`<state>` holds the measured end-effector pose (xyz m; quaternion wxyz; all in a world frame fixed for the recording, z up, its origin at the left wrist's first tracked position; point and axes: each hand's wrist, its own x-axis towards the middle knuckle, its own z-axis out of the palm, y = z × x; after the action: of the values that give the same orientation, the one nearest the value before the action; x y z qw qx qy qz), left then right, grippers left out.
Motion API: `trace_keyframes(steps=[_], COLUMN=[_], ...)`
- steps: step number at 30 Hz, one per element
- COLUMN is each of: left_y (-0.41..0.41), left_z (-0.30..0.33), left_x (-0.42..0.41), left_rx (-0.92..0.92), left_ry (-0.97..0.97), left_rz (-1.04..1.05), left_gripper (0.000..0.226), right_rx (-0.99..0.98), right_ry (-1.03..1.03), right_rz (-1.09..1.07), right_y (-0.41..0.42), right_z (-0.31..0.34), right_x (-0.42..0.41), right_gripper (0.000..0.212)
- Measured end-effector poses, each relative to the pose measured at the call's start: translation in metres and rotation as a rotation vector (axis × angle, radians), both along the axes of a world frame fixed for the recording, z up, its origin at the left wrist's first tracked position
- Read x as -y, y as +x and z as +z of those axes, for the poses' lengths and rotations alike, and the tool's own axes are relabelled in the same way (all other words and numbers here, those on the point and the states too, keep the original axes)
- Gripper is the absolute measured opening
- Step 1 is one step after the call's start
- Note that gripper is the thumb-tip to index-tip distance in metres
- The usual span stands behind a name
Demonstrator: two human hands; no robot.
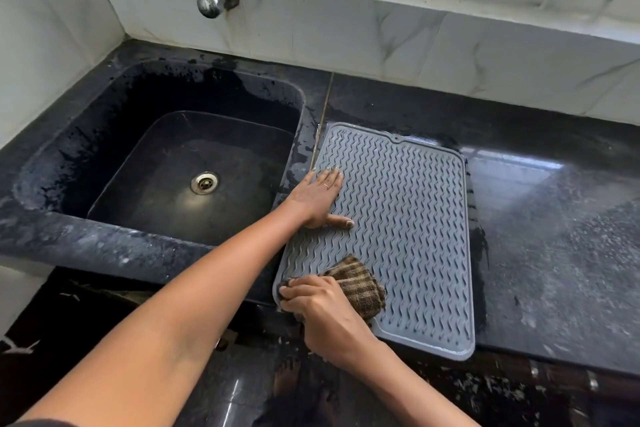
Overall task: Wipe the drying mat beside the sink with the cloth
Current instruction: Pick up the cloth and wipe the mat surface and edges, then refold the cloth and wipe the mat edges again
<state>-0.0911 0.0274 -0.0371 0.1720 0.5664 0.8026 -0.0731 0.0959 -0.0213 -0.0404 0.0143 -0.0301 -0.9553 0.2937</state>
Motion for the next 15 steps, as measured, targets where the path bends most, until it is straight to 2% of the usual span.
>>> trace_keyframes(steps=[6,11,15], left_y=[-0.001,-0.001,-0.001], left_z=[-0.002,-0.003,-0.004], left_x=[0.000,0.001,0.002], left_rx=[-0.008,-0.004,0.006], left_ry=[-0.004,-0.003,-0.002], left_rz=[-0.007,-0.011,-0.014], left_gripper=[0.102,0.103,0.101], right_rx=[0.080,0.098,0.178], right_ry=[0.007,0.067,0.047], right_rz=[0.074,0.150,0.101], right_y=[0.010,0.014,0.021], right_z=[0.011,0.025,0.034], right_x=[-0.009,-0.024,-0.041], right_gripper=[0.039,0.036,0.037])
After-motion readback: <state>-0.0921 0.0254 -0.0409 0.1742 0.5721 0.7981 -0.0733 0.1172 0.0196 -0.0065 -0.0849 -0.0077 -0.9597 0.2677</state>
